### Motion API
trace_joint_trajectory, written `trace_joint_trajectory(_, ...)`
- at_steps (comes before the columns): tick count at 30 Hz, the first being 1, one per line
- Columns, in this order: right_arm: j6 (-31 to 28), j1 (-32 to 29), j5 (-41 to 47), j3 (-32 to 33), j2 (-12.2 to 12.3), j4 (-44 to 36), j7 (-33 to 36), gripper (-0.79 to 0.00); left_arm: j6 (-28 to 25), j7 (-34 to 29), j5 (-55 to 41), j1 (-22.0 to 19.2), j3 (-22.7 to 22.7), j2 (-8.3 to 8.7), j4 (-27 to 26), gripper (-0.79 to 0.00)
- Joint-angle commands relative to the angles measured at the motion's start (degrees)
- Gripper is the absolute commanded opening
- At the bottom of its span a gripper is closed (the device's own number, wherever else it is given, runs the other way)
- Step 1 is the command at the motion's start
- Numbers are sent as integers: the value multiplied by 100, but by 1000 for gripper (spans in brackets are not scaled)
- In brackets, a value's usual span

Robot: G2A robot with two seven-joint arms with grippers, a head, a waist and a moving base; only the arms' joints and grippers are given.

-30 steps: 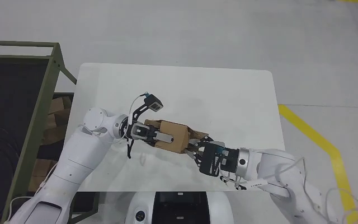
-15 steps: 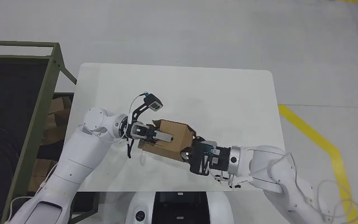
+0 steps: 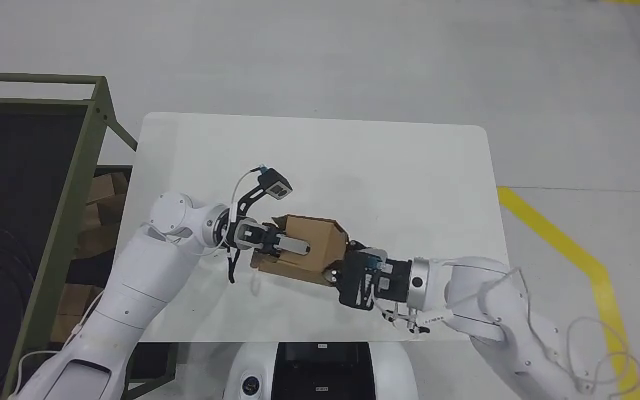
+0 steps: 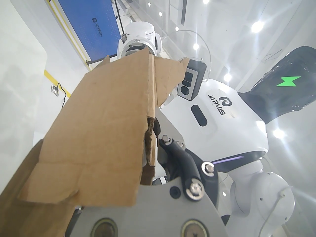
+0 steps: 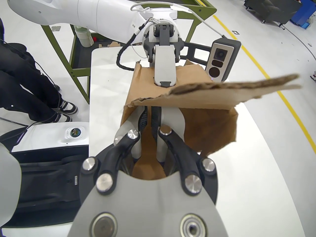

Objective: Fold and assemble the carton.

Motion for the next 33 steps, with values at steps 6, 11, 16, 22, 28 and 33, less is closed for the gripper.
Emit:
trace_joint_trajectory(6, -64, -256, 46, 315, 57, -65, -189, -708, 0, 0, -22, -13, 11, 16, 6, -785)
trace_joint_trajectory(11, -158, -550, 37, 648, 113, -147, -507, -699, 0, 0, -14, -12, 25, 30, -9, -785)
trace_joint_trajectory(16, -287, -844, 12, 991, 168, -215, -809, -693, 0, 0, 1, -22, 56, 48, -11, -785)
trace_joint_trajectory(22, -401, -1237, -28, 1489, 231, -281, -1240, -677, 0, 0, 11, -31, 83, 71, -1, -785)
trace_joint_trajectory(28, -524, -1567, -38, 1912, 281, -280, -1493, -665, 0, 0, -74, -57, 182, 102, -11, -785)
trace_joint_trajectory(33, -609, -1607, 33, 2011, 295, -198, -1496, -665, 16, 0, -89, -110, 284, 134, -17, -785)
